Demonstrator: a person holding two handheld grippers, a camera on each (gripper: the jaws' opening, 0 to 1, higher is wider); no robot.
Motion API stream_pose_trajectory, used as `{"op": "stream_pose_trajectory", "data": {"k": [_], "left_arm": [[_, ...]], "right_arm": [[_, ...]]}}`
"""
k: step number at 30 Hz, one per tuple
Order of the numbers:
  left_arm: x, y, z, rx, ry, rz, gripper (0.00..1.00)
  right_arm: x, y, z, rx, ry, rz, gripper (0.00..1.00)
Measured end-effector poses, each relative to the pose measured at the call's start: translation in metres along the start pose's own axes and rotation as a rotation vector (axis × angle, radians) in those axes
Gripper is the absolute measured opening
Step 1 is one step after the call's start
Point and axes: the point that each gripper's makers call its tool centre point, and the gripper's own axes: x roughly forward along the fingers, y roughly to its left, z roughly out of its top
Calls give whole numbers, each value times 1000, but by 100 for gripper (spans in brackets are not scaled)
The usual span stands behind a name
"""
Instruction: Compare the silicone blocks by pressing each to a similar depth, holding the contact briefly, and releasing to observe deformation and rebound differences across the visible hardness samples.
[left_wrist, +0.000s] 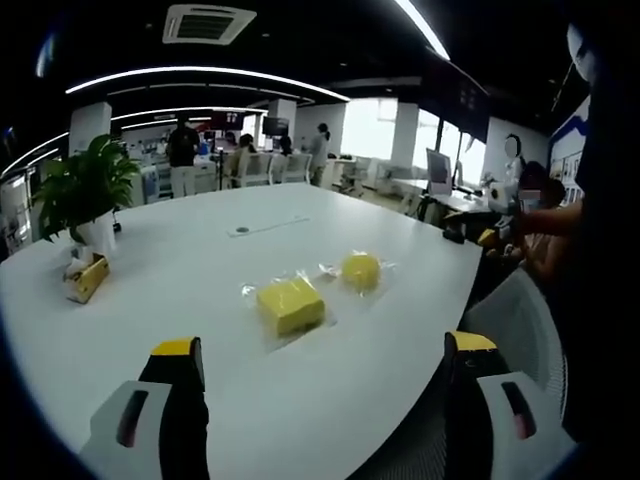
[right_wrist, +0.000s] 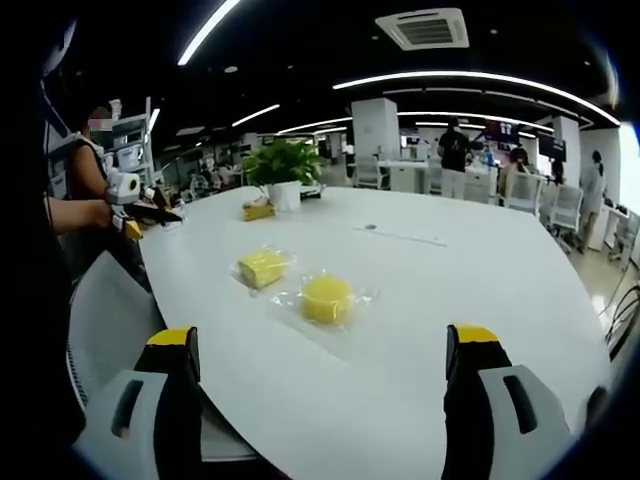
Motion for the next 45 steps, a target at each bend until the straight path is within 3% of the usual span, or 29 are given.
{"op": "stream_pose_trajectory", "data": {"k": [12, 27, 31, 33, 41, 45], "left_arm": [[-4, 2, -8, -13, 16, 3, 99], [3, 6, -8, -38, 24, -13, 98], [5, 5, 2, -164, -21, -40, 92], [5, 7, 5, -150, -33, -37, 92], [17, 8, 2, -118, 24, -48, 89], [23, 12, 1, -154, 56, -55, 75]], "right_arm": [[11, -3, 2, -15, 24, 12, 95], [5, -3, -1, -17, 34, 13, 94], [5, -3, -2, -31, 36, 6, 93], [5, -2, -2, -31, 35, 9, 93], [3, -2, -1, -20, 29, 7, 92], [-1, -5, 0, -19, 23, 2, 91]]}}
